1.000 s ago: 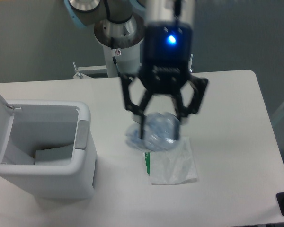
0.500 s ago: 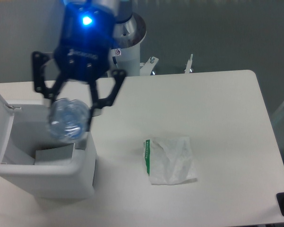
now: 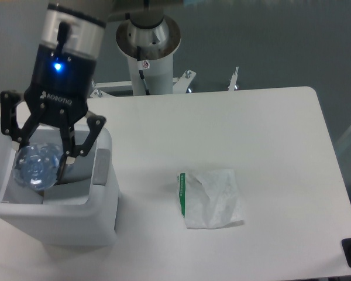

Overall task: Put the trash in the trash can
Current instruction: 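Lower the bottle into the bin and open the gripper, then move the gripper back over the white green-striped wrapper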

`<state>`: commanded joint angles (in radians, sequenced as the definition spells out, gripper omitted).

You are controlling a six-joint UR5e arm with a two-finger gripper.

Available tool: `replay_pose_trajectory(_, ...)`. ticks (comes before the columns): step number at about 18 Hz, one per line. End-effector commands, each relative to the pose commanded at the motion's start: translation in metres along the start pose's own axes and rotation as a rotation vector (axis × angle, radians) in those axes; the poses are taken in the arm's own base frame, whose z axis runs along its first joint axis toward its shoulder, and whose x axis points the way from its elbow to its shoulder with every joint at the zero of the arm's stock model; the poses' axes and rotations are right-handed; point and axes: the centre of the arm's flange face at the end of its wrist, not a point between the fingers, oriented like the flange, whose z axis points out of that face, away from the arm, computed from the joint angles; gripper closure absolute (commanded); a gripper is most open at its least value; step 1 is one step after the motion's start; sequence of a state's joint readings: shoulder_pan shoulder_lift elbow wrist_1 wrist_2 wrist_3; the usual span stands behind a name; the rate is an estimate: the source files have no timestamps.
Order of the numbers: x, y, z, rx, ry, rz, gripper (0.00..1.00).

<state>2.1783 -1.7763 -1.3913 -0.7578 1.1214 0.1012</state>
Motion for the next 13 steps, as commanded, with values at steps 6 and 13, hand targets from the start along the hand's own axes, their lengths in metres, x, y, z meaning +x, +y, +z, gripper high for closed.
replay_pose_trajectory(6,0.001,0.02,0.002,-0.033,-0.003,0.015,0.0)
replay_pose_trajectory(13,-0.107,0.039,-0.028,-0.034,-0.138,-0.116,0.0)
